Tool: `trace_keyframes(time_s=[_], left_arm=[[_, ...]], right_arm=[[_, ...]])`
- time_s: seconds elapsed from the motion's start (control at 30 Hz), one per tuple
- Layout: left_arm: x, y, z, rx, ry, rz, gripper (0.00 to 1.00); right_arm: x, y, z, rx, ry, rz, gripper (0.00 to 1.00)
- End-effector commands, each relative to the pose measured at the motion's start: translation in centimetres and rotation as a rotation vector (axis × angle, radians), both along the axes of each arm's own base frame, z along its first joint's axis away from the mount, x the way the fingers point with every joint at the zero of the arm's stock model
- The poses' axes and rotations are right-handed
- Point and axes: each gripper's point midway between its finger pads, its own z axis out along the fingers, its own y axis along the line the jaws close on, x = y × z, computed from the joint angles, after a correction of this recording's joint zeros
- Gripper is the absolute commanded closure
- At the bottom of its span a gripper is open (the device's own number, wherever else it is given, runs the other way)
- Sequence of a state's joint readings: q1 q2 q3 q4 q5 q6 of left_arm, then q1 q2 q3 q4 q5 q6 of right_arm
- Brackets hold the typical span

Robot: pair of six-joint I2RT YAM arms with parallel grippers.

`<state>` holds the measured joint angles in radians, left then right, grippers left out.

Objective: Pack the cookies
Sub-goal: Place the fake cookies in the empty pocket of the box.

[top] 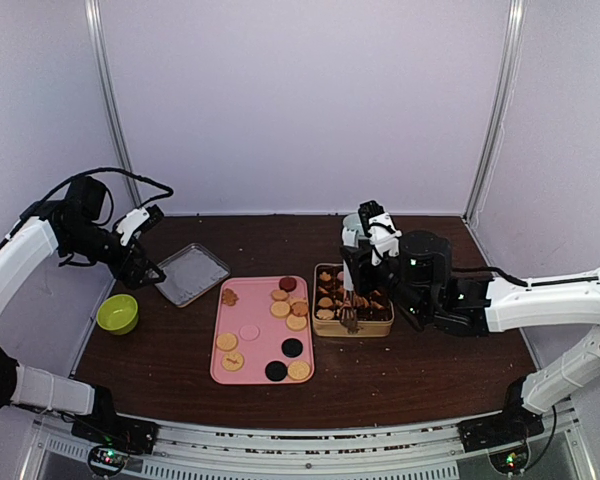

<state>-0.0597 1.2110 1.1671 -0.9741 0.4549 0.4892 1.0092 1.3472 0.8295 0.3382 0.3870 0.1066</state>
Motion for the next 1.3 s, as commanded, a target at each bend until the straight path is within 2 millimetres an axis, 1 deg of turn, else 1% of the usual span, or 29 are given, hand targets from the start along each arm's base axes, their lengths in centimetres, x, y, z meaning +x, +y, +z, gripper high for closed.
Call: trace_keyframes(time_s=[0.0, 0.13, 0.3, 0.4, 0.5, 0.7, 0.9, 1.0, 1.1, 1.17, 1.2, 1.27], left_arm=[[0.2, -0.5, 1.1, -0.035, -0.018, -0.025, 0.02], [0.1, -0.7, 1.3, -0.045, -0.020, -0.035, 0.02], [0.1, -0.7, 1.4, -0.040, -0.022, -0.035, 0.02], [0.0, -0.6, 1.4, -0.038, -0.025, -0.037, 0.02], [0.0, -0.8, 1.4, -0.045, -0.024, -0.046, 0.02], [0.0, -1.3, 1.8, -0.077, -0.024, -0.067, 0.03], [-0.2, -1.2, 1.6, -0.068, -0.024, -0.064, 0.03], [-0.3, -1.2, 1.6, -0.066, -0.026, -0.063, 0.03], [-0.3, -1.1, 1.5, -0.058, -0.027, -0.063, 0.03], [-0.2, -1.1, 1.5, -0.057, -0.027, -0.062, 0.03], [-0.3, -1.0, 1.4, -0.056, -0.025, -0.061, 0.03], [-0.3, -0.9, 1.3, -0.052, -0.023, -0.059, 0.03]], right_arm=[[0.1, -0.5, 2.8, 0.032, -0.048, -0.017, 0.67], [0.0, -0.2, 3.2, 0.035, -0.057, 0.003, 0.66], [0.1, 0.2, 3.1, 0.030, -0.053, 0.014, 0.66], [0.1, 0.1, 3.2, 0.036, -0.056, 0.012, 0.67], [0.0, -0.3, 4.3, 0.060, -0.077, 0.004, 0.70], [-0.4, -0.8, 7.9, 0.115, -0.130, 0.007, 0.70], [-0.4, -0.7, 9.4, 0.143, -0.152, 0.011, 0.73], [-0.2, 0.1, 9.5, 0.156, -0.147, 0.022, 0.73], [0.5, 1.7, 9.3, 0.166, -0.141, 0.045, 0.73], [1.2, 3.2, 9.3, 0.172, -0.136, 0.057, 0.74], [1.5, 4.0, 9.8, 0.185, -0.140, 0.067, 0.74], [2.3, 5.8, 9.7, 0.194, -0.137, 0.082, 0.75]])
